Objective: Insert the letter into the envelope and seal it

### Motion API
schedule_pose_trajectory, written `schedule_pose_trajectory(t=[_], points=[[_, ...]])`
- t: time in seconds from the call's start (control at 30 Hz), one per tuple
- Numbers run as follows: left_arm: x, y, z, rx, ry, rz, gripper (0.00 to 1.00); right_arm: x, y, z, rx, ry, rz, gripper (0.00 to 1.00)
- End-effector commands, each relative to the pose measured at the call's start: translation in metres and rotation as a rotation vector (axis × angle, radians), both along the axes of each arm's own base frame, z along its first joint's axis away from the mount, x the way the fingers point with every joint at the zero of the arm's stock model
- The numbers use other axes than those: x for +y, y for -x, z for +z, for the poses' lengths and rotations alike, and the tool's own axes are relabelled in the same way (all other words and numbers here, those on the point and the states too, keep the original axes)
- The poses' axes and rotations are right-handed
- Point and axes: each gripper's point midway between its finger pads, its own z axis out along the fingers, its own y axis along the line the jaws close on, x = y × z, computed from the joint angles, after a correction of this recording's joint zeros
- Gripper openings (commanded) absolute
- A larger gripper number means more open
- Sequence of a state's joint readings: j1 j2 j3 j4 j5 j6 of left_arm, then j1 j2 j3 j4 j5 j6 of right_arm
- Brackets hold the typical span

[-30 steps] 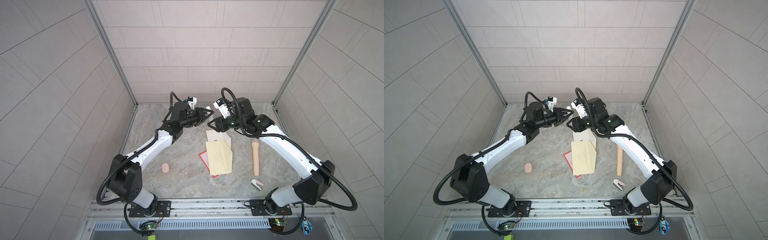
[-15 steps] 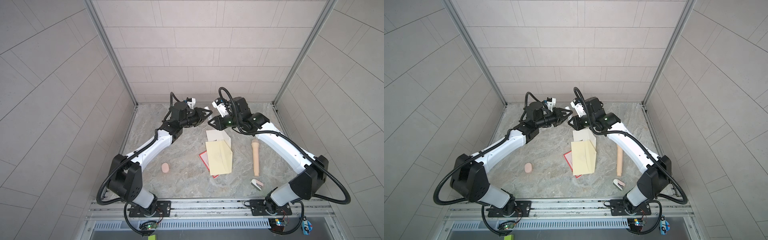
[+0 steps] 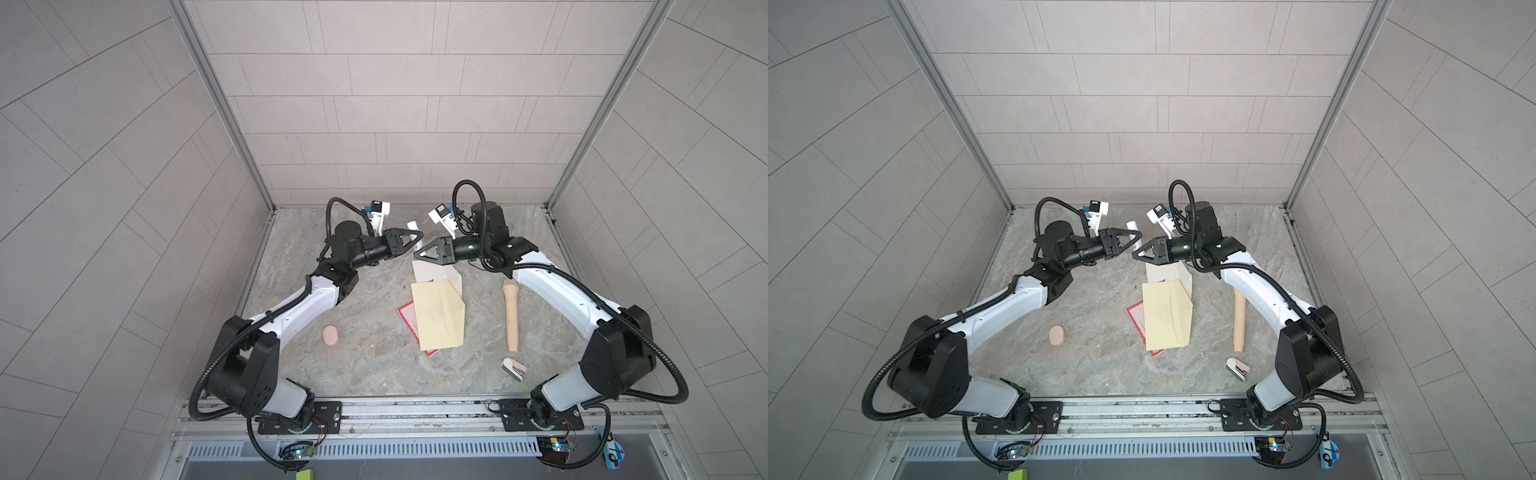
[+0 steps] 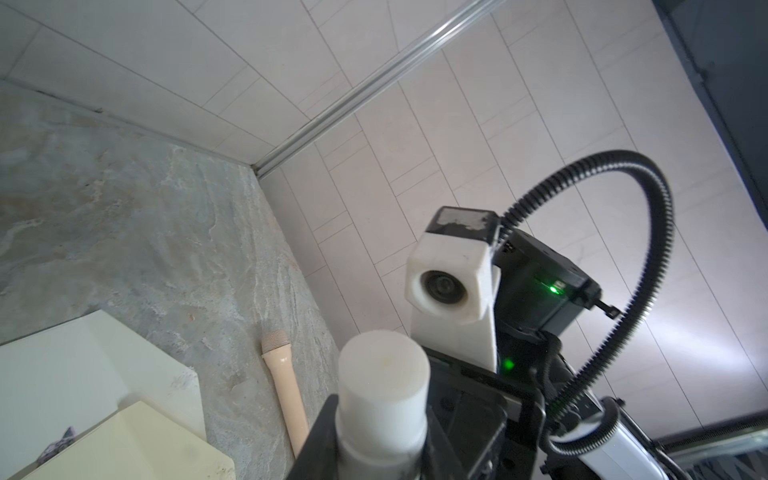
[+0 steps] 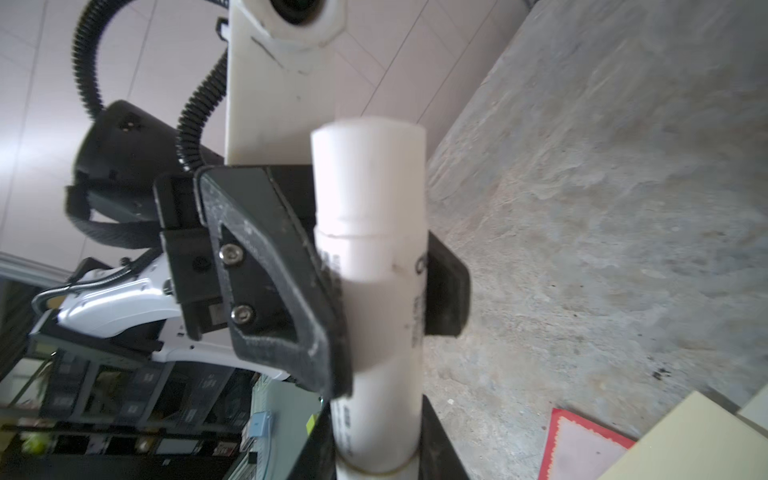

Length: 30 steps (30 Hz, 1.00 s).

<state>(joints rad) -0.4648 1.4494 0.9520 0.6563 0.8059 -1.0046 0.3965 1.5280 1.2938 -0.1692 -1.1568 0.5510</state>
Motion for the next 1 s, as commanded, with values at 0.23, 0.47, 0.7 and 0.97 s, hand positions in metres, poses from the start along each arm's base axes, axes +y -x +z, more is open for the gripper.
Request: schedule_pose_trajectory(t=[0.23, 0.47, 0.7, 0.97], points=[[-0.008, 0.073, 0.051, -0.301, 0.045, -0.323, 0.0, -0.009, 0.06, 0.04, -0.148, 0.009, 0.281, 0.22], [-0.006, 0.027, 0.034, -0.157, -0.096, -0.102, 0.0, -0.032, -0.004, 0.034, -0.305, 0.245, -0.175, 0.57], [0.02, -0.027, -0.006, 0.181, -0.282, 0.237, 0.0, -0.041, -0.022, 0.028, -0.411, 0.406, -0.367, 0.57], [0.013, -0.03, -0.003, 0.277, -0.253, 0.239, 0.0, -0.027, -0.038, 0.022, -0.397, 0.405, -0.398, 0.49]])
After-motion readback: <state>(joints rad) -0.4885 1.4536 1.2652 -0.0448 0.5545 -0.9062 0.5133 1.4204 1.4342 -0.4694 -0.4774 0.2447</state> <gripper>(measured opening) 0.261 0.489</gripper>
